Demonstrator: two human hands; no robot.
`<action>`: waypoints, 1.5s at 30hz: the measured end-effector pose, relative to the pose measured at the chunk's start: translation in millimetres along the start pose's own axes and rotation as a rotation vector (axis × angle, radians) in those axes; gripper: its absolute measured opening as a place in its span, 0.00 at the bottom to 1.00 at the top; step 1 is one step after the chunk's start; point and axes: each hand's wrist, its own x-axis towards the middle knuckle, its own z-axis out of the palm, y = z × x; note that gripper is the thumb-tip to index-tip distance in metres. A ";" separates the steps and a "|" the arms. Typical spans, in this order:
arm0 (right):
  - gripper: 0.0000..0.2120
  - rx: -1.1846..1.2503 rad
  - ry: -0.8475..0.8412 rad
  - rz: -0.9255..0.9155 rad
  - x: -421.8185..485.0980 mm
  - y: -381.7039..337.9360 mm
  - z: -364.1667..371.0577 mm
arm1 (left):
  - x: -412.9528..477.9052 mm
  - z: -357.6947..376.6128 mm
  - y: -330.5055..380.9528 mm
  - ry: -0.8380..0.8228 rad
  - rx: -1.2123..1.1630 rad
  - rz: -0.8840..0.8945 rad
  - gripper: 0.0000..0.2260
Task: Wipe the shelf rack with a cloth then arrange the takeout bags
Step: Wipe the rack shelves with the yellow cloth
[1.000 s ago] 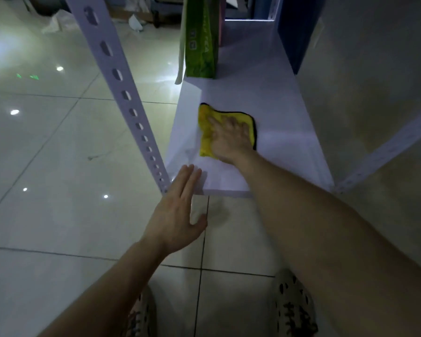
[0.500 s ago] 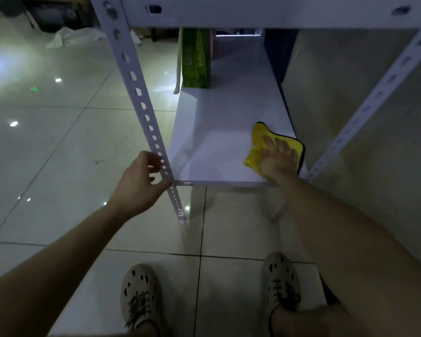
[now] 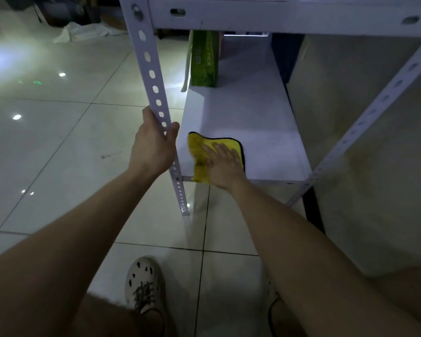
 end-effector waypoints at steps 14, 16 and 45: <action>0.29 0.059 0.056 0.559 -5.9 128.0 -42.3 | -0.4 -2.3 -3.5 0.034 0.036 0.026 0.16; 0.29 0.034 0.040 0.525 23.2 133.0 -45.4 | 1.3 -3.6 -8.5 0.035 0.057 0.059 0.15; 0.38 -0.084 -0.069 0.008 26.1 -4.6 -4.9 | 1.0 -9.8 0.7 -0.012 0.078 0.067 0.10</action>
